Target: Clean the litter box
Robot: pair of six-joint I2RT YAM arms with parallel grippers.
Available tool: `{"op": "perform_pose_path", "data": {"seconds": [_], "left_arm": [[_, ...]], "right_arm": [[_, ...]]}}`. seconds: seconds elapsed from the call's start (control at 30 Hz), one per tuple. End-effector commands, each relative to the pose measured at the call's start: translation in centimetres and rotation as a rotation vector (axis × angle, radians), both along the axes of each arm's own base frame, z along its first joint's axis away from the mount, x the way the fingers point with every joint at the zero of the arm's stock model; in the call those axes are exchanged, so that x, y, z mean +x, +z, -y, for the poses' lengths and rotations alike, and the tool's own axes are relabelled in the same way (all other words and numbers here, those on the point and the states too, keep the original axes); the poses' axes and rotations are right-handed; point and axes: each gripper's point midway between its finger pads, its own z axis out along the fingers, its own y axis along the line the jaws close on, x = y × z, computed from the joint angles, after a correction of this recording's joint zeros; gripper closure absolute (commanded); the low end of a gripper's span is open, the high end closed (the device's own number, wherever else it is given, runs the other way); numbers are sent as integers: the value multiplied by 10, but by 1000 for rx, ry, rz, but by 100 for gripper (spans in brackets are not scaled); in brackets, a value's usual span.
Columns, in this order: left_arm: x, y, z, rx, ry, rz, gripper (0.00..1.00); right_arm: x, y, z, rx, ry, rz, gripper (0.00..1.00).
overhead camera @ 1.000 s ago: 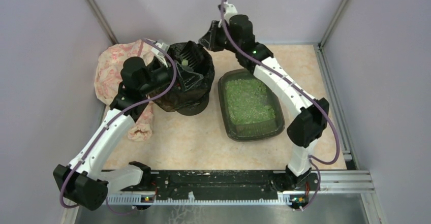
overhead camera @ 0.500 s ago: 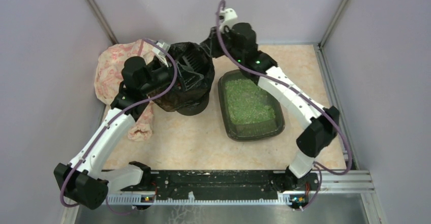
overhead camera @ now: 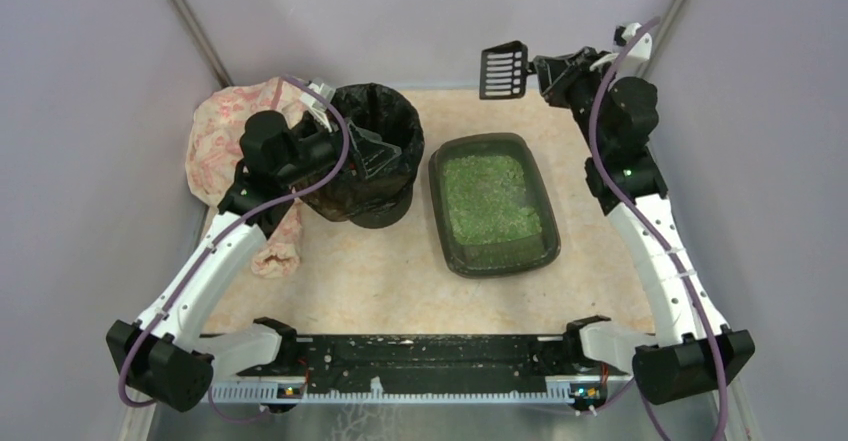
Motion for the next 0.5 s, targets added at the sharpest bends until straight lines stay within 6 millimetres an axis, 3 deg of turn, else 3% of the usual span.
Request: {"op": "perform_pose_path", "data": {"seconds": [0.0, 0.2, 0.47], "left_arm": [[-2, 8, 5, -19, -30, 23, 18], [-1, 7, 4, -18, -25, 20, 18], [-1, 8, 4, -14, -20, 26, 18]], "right_arm": [[4, -53, 10, -131, -54, -124, 100], [12, -109, 15, -284, -111, -258, 100], [20, -139, -22, -640, -235, -313, 100]]}}
